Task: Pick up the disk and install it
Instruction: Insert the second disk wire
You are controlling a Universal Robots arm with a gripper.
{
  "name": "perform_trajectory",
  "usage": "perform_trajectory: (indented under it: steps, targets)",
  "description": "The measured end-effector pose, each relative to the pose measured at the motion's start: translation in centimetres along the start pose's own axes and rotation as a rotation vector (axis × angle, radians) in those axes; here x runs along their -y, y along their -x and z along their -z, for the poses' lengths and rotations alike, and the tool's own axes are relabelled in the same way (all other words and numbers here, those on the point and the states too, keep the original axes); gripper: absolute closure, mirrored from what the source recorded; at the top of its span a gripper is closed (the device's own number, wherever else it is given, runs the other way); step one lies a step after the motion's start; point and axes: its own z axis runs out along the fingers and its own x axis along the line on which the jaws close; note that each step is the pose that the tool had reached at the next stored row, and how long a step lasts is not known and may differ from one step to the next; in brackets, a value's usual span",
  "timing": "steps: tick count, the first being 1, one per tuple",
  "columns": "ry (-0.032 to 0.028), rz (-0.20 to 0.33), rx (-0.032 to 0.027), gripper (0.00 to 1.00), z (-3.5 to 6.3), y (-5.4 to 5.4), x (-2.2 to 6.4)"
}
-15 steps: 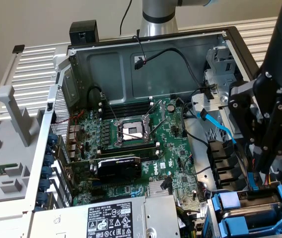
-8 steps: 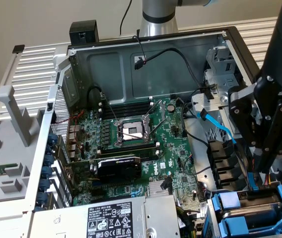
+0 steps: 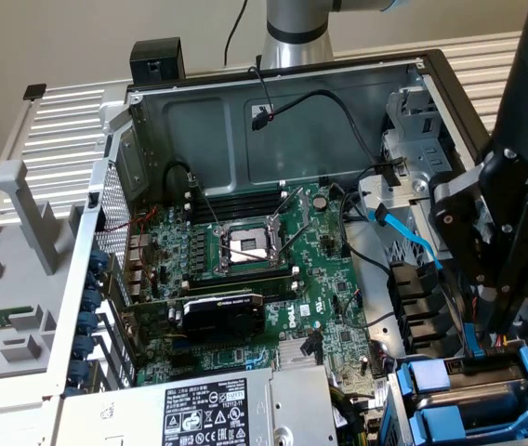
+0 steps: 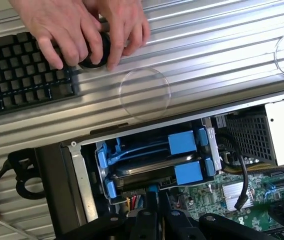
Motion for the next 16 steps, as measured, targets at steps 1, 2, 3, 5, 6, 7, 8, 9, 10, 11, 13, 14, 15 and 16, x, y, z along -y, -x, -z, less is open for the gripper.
perform_trajectory:
  steps: [1,2,3,5,6,7,8,9,10,11,13,14,15,16]
  targets:
    - [-0.0003,0.002,-0.0013,0.85,0.00,-0.06,0.02]
    - [-0.0004,0.005,-0.0018,0.85,0.00,-0.09,0.03]
    - [-0.0004,0.007,-0.0023,0.85,0.00,-0.13,0.04]
    - [0.0001,0.013,-0.0032,0.85,0.01,-0.20,0.05]
    - [0.0001,0.015,-0.0037,0.85,0.01,-0.23,0.06]
    - [0.0000,0.017,-0.0043,0.85,0.01,-0.29,0.07]
    - [-0.0003,0.019,-0.0049,0.85,0.00,-0.34,0.09]
    - [-0.0004,0.021,-0.0058,0.85,0.01,-0.40,0.10]
    - [-0.0006,0.023,-0.0065,0.85,0.01,-0.46,0.12]
    - [-0.0007,0.025,-0.0070,0.85,0.01,-0.54,0.14]
    - [-0.0017,0.030,-0.0110,0.85,-0.01,-0.56,0.30]
    - [-0.0022,0.032,-0.0144,0.85,0.00,-0.55,0.42]
    - [-0.0023,0.035,-0.0156,0.85,0.00,-0.60,0.46]
    - [-0.0025,0.038,-0.0159,0.85,-0.01,-0.64,0.48]
